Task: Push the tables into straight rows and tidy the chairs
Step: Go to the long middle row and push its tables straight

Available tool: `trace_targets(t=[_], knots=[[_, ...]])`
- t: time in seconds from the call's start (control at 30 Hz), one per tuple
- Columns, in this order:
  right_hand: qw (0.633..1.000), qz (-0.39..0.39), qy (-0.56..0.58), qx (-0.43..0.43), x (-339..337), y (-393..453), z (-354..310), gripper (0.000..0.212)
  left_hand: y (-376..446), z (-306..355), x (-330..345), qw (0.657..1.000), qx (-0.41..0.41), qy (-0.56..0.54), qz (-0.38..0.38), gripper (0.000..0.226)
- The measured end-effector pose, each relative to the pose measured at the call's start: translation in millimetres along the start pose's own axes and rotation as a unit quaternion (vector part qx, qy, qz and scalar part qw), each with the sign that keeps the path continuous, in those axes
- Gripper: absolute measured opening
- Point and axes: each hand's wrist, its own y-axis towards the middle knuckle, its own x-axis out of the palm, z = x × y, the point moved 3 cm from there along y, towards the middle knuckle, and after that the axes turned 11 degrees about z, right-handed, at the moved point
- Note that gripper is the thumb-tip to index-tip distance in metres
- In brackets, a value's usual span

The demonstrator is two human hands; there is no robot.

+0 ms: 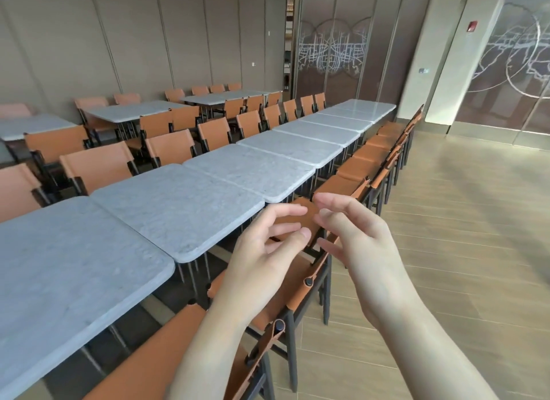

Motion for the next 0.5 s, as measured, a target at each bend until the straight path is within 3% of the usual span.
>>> trace_targets(t=[0.5], knots=[[0.995,-0.098,0.003,0.032,26.4,173.4,41.8,0.021,139.2,-55.8,36.5,0.995,-0.036,0.021,0.094,0.020]])
